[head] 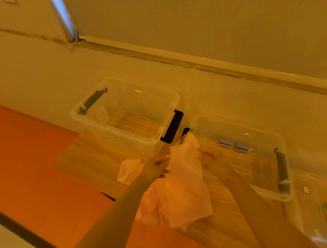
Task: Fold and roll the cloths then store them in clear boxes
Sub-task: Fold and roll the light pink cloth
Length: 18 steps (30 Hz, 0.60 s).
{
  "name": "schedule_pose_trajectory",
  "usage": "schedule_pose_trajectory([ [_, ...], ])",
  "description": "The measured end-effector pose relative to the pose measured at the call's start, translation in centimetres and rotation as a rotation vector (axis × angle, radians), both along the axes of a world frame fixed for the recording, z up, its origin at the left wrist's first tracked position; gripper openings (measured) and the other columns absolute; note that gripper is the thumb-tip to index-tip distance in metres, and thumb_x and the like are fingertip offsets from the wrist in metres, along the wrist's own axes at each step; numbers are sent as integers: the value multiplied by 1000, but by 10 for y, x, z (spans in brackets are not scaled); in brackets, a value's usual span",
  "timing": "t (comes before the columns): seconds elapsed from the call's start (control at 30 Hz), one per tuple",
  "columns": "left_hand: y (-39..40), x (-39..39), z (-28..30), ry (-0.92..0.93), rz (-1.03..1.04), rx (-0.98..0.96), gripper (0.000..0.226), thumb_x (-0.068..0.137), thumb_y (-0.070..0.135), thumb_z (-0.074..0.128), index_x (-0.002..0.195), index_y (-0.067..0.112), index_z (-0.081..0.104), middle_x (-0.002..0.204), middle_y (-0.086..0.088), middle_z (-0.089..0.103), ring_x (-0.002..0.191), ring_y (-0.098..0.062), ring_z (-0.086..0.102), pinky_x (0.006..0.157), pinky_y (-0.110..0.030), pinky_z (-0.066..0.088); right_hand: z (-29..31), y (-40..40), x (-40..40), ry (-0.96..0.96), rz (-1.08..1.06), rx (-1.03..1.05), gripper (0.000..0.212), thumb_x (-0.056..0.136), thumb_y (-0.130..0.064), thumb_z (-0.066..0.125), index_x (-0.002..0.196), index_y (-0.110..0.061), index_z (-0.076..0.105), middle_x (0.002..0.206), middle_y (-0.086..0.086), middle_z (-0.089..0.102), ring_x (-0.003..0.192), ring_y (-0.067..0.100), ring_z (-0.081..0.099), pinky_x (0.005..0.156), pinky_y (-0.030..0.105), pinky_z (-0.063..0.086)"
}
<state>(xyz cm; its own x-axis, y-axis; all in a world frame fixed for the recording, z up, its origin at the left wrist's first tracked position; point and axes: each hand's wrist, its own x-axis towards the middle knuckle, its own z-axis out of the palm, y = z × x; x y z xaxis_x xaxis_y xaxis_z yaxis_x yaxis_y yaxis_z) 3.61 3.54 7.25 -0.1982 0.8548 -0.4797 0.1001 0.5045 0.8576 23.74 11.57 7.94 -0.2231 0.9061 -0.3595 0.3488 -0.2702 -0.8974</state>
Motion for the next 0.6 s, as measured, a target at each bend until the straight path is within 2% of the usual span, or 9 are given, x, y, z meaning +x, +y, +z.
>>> schedule_pose_trajectory([
  [0.1,7,-2,-4,-9,-1,-5,27,96,21,52,123,19,57,112,-3,62,87,-13,64,69,-20,52,-6,6,-4,37,31,-83,22,86,-17,65,106,-24,67,116,-3,59,98,10,56,76,25,50],
  [0.2,12,-4,-9,-18,8,-16,28,95,22,54,123,20,57,113,-2,62,88,-14,63,69,-21,52,-10,11,-7,69,25,-144,22,83,-13,69,102,-24,69,117,0,60,105,19,58,87,35,52],
  [0.33,17,-7,-15,-25,-11,-15,29,94,21,55,123,21,57,116,-3,61,89,-14,63,69,-21,51,-11,14,-9,59,31,-151,23,81,-11,70,98,-26,69,116,-1,61,103,19,59,86,32,52],
  [0.43,22,-7,-19,-26,-25,-6,29,92,18,57,121,22,58,119,-4,61,91,-15,63,69,-22,50,-11,16,-11,36,9,-166,27,78,-3,71,95,-26,70,116,-4,59,107,20,58,92,37,51],
  [0.6,29,-4,-23,-40,-49,4,38,87,15,65,123,23,57,125,-1,57,106,-20,57,71,-22,48,-14,18,2,27,-12,-199,31,79,1,69,97,-24,70,116,-6,57,106,20,57,93,38,51],
])
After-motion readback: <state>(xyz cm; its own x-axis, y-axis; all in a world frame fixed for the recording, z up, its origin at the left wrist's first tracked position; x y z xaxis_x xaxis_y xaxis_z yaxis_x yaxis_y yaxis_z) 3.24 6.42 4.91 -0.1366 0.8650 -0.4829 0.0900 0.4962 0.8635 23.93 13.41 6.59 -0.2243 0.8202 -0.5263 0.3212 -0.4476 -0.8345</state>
